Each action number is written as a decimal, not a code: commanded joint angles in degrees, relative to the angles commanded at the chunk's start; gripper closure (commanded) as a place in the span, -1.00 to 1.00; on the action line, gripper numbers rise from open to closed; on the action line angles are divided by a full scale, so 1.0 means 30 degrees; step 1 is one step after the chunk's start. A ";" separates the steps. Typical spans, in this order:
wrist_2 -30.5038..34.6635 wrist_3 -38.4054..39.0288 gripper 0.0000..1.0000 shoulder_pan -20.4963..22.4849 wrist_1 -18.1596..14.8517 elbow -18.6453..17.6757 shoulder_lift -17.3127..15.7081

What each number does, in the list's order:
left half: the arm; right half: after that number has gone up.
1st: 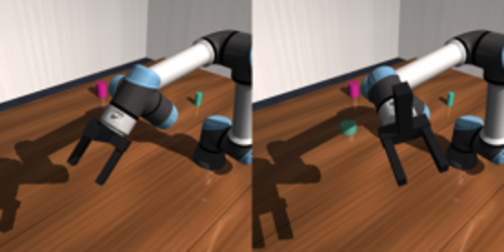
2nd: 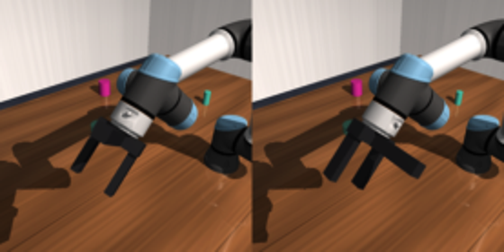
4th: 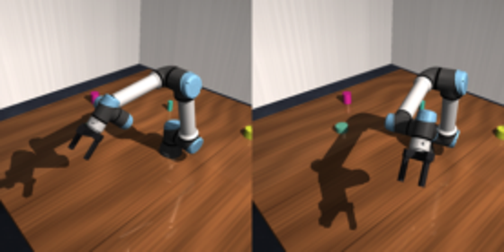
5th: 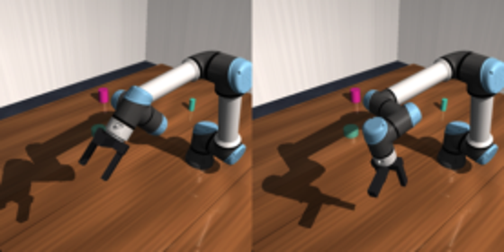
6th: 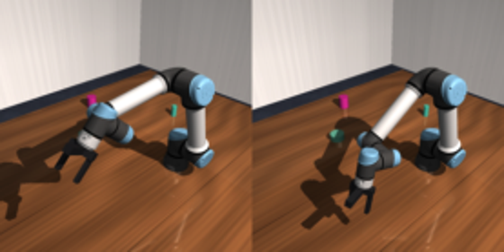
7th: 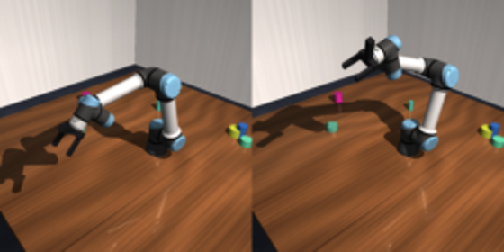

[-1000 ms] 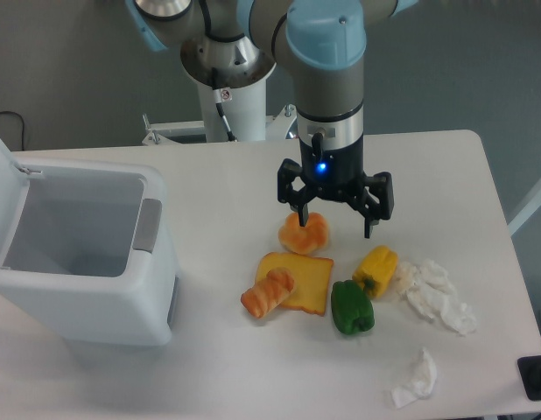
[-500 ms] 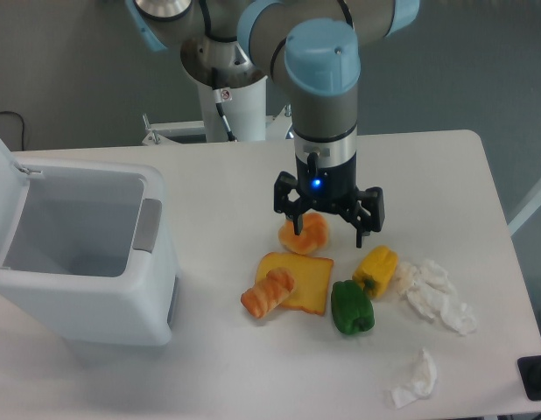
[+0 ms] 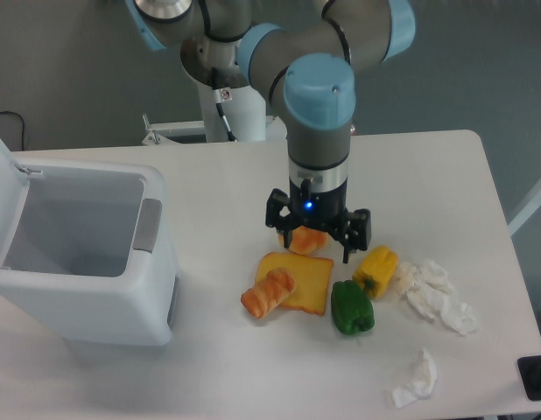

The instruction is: Pick up the square bread

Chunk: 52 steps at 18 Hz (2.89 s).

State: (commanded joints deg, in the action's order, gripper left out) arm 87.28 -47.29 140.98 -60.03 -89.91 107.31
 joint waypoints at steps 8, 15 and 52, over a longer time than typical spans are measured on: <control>0.0029 -0.0788 -1.00 -0.0526 0.0001 -0.0117 0.0906; 0.0059 -0.2134 -1.00 -0.1260 -0.0116 -0.0496 0.2197; 0.0264 -0.3984 -0.30 -0.1817 -0.0204 -0.1171 0.4161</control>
State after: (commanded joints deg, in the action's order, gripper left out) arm 88.07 -59.24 135.53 -60.64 -93.43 119.80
